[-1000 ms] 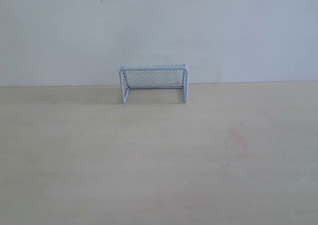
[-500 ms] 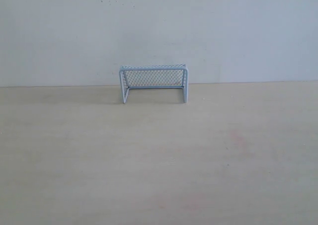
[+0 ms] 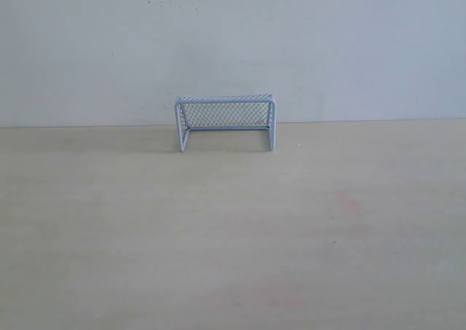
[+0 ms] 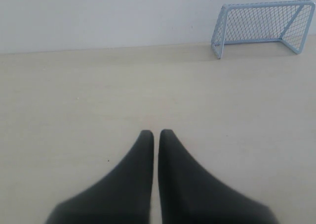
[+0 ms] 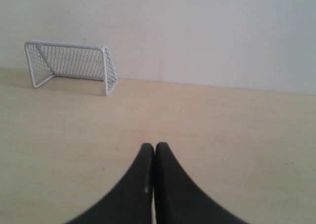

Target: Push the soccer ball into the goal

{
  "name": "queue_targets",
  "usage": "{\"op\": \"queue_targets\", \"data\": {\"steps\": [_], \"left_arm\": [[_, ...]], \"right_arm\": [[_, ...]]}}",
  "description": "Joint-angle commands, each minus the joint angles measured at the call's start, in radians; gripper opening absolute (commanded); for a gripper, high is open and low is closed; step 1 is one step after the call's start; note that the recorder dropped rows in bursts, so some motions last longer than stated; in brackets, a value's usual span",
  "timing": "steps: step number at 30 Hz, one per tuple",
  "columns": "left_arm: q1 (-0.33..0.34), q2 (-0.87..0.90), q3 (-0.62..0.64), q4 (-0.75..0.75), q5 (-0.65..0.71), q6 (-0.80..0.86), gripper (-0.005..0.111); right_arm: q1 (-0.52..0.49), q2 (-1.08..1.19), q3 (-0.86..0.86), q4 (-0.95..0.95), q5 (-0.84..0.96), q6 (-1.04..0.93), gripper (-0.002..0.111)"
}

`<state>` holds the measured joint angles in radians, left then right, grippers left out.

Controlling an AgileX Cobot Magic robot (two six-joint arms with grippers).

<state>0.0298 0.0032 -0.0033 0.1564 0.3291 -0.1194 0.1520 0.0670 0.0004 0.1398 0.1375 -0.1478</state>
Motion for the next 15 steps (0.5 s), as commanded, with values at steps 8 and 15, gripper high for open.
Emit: {"op": "queue_targets", "data": {"steps": [8, 15], "left_arm": [[-0.005, -0.003, 0.003, 0.001, -0.016, 0.003, 0.004], [-0.005, -0.003, 0.003, 0.001, -0.016, 0.003, 0.004]], "right_arm": [[-0.01, -0.048, 0.0, -0.007, 0.191, 0.015, 0.0], [-0.1, -0.067, 0.0, -0.005, 0.201, 0.042, 0.0]]}}
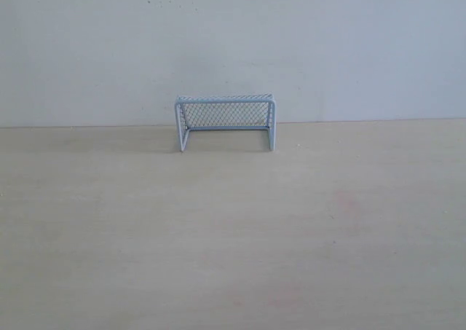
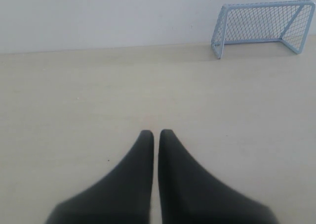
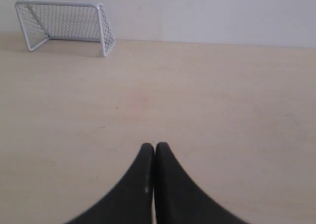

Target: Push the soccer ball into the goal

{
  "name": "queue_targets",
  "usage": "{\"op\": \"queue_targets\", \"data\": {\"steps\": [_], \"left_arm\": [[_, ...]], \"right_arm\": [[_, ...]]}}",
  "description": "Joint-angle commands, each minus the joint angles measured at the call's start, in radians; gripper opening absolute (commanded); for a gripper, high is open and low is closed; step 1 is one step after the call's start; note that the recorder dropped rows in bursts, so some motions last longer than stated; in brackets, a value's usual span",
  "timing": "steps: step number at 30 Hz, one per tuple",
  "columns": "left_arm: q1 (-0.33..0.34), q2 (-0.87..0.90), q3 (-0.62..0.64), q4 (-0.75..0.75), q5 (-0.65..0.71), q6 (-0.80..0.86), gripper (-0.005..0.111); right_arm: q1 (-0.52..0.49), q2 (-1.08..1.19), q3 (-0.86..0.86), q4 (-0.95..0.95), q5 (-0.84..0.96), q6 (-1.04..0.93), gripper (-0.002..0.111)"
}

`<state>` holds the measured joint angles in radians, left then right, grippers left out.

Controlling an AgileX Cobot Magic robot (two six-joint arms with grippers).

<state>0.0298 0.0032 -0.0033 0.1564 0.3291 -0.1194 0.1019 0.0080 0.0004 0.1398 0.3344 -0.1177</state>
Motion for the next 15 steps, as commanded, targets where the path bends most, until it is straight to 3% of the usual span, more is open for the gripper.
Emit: {"op": "queue_targets", "data": {"steps": [1, 8, 15], "left_arm": [[-0.005, -0.003, 0.003, 0.001, -0.016, 0.003, 0.004], [-0.005, -0.003, 0.003, 0.001, -0.016, 0.003, 0.004], [-0.005, -0.003, 0.003, 0.001, -0.016, 0.003, 0.004]], "right_arm": [[-0.063, -0.008, 0.0, -0.005, 0.006, 0.012, 0.0], [-0.152, -0.008, 0.0, -0.015, 0.032, 0.014, 0.0], [-0.162, -0.008, 0.0, -0.013, 0.032, 0.014, 0.0]]}}
